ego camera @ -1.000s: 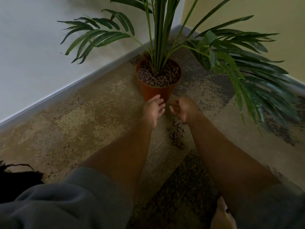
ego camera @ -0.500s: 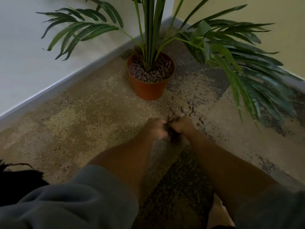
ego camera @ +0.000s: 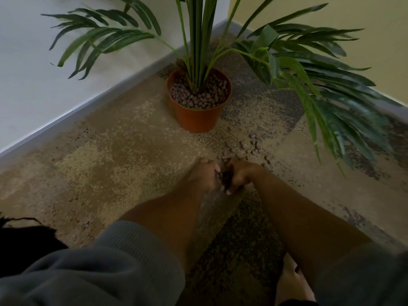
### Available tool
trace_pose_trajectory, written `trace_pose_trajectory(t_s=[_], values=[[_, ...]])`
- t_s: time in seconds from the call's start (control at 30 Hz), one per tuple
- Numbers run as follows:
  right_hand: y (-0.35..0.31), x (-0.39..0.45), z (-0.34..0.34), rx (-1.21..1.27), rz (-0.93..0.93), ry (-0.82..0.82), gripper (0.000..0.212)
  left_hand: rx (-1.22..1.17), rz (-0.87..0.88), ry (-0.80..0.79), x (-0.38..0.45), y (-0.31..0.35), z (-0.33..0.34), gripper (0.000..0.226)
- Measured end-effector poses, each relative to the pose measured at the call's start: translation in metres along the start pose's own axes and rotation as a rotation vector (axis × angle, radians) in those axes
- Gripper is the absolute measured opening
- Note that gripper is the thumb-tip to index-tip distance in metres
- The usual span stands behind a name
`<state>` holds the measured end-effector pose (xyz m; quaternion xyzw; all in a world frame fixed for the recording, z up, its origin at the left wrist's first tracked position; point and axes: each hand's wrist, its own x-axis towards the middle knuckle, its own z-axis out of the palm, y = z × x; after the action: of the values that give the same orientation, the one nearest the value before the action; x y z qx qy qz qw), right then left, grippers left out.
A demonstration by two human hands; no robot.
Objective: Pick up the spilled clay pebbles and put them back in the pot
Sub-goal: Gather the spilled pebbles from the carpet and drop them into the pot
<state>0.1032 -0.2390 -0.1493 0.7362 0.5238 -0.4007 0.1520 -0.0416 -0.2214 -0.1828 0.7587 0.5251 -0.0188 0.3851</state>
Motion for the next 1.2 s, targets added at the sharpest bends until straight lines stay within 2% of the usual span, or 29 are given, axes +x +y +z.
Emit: trace_pose_trajectory(t_s=[0.07,0.13,0.2,0.4,0.47,0.57,0.67,0.83,0.87,0.93,1.0,1.2], values=[[0.001,0.001,0.009,-0.040,-0.019,0.019,0.115,0.002,0.017,0.017,0.000,0.000,0.000,0.042],[0.002,0.003,0.017,-0.013,-0.047,0.087,0.106,-0.002,0.028,0.038,0.000,0.000,0.000,0.028],[0.003,0.004,0.019,0.017,-0.071,0.152,0.092,-0.012,0.025,0.048,0.001,0.000,0.001,0.017],[0.003,0.010,0.024,-0.032,-0.174,0.240,0.042,-0.015,-0.034,0.049,0.002,0.003,-0.002,0.006],[0.003,0.011,0.025,0.064,-0.163,0.258,0.031,0.019,-0.070,0.060,0.002,0.004,-0.002,0.006],[0.002,0.011,0.023,0.245,-0.115,0.231,0.028,-0.027,-0.138,0.100,0.000,0.001,-0.004,0.007],[-0.001,0.011,0.021,0.617,-0.075,0.131,0.012,-0.119,-0.207,0.108,-0.002,-0.003,-0.010,0.008],[-0.012,0.007,0.017,1.167,0.078,0.062,0.016,-0.461,-0.394,0.068,-0.001,-0.001,-0.016,0.011],[-0.013,0.006,0.017,1.251,0.084,0.025,0.018,-0.621,-0.446,0.061,-0.001,0.000,-0.018,0.009],[-0.013,0.006,0.017,1.408,0.074,-0.042,0.013,-1.002,-0.507,0.035,-0.002,0.002,-0.022,0.021],[-0.012,0.006,0.017,1.562,0.076,-0.074,0.012,-1.247,-0.542,0.048,-0.004,0.001,-0.025,0.030],[-0.012,0.004,0.021,1.822,0.090,-0.165,0.019,-1.560,-0.610,0.126,-0.007,-0.008,-0.029,0.024]])
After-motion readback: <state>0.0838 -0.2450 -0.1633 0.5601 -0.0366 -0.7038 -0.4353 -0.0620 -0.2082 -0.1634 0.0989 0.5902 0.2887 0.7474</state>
